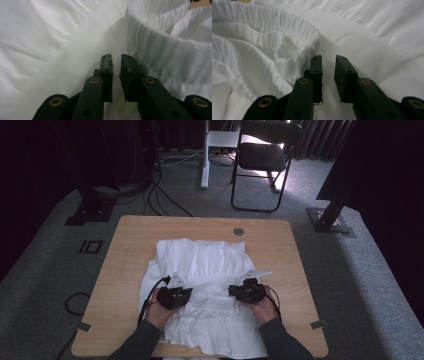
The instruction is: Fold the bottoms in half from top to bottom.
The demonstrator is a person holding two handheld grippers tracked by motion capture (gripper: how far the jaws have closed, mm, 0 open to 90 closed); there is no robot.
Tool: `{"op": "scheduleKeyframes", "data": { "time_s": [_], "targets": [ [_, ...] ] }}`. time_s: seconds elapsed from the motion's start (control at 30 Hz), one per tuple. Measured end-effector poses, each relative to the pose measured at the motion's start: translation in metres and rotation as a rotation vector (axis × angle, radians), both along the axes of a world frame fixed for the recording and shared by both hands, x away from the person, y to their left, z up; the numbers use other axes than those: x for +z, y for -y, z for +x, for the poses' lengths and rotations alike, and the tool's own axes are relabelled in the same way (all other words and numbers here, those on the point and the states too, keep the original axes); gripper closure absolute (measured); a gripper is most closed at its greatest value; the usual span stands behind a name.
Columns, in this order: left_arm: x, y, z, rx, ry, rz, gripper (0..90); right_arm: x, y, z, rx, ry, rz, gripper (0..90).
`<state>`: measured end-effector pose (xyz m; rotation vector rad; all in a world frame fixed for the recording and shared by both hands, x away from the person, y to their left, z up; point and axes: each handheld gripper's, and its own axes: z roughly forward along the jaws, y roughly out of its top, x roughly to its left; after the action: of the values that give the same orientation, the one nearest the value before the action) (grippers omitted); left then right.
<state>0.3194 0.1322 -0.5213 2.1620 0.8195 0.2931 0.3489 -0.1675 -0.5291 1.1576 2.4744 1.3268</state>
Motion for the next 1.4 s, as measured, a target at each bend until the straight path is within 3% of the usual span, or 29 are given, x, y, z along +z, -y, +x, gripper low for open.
{"op": "scheduleKeyframes", "data": {
  "time_s": [0.13, 0.3, 0.37, 0.47, 0.6, 0.73, 0.9, 1.03, 1.1, 1.17, 1.3, 1.33, 1.37, 1.4],
  "targets": [
    [-0.012, -0.003, -0.012, -0.025, -0.036, 0.011, 78.9, 0.007, 0.007, -0.015, 0.001, 0.049, -0.006, 72.4],
    [-0.021, -0.004, -0.021, -0.052, -0.054, 0.02, 77.4, 0.018, 0.008, -0.016, -0.026, 0.097, -0.022, 70.5],
    [-0.021, -0.006, -0.028, -0.063, -0.055, -0.011, 76.7, 0.022, 0.001, -0.016, -0.021, 0.121, -0.037, 68.7],
    [-0.022, -0.006, -0.034, -0.083, -0.052, -0.013, 74.4, 0.021, -0.007, -0.016, -0.01, 0.121, -0.044, 68.0],
    [-0.024, -0.009, -0.032, -0.074, -0.066, -0.036, 73.4, 0.019, -0.011, -0.02, 0.012, 0.111, -0.05, 68.0],
    [-0.025, -0.01, -0.032, -0.062, -0.064, -0.042, 70.2, 0.013, -0.013, -0.034, 0.035, 0.098, -0.054, 68.7],
    [-0.022, -0.012, -0.031, -0.04, -0.057, -0.053, 64.3, -0.006, -0.011, -0.056, 0.075, 0.053, -0.068, 68.9],
    [-0.013, -0.019, -0.029, -0.009, -0.027, -0.055, 60.7, -0.017, -0.008, -0.066, 0.1, 0.02, -0.083, 68.2],
    [-0.005, -0.024, -0.025, 0.021, 0.003, -0.06, 59.2, -0.014, -0.005, -0.066, 0.098, 0.033, -0.085, 65.6],
    [0.004, -0.03, -0.017, 0.059, 0.032, -0.065, 58.1, -0.007, -0.002, -0.062, 0.06, 0.065, -0.081, 60.8],
    [0.017, -0.038, 0.009, 0.143, 0.096, -0.066, 56.8, 0.007, 0.0, -0.041, -0.01, 0.121, -0.068, 54.9],
    [0.017, -0.038, 0.009, 0.143, 0.096, -0.066, 56.9, 0.007, 0.0, -0.041, -0.01, 0.121, -0.068, 54.9],
    [0.02, -0.038, 0.021, 0.181, 0.151, -0.045, 56.9, 0.011, -0.001, -0.034, -0.029, 0.133, -0.072, 53.7],
    [0.021, -0.038, 0.032, 0.205, 0.167, -0.037, 56.3, 0.017, -0.006, -0.014, -0.068, 0.164, -0.082, 51.3]
  ]
}}
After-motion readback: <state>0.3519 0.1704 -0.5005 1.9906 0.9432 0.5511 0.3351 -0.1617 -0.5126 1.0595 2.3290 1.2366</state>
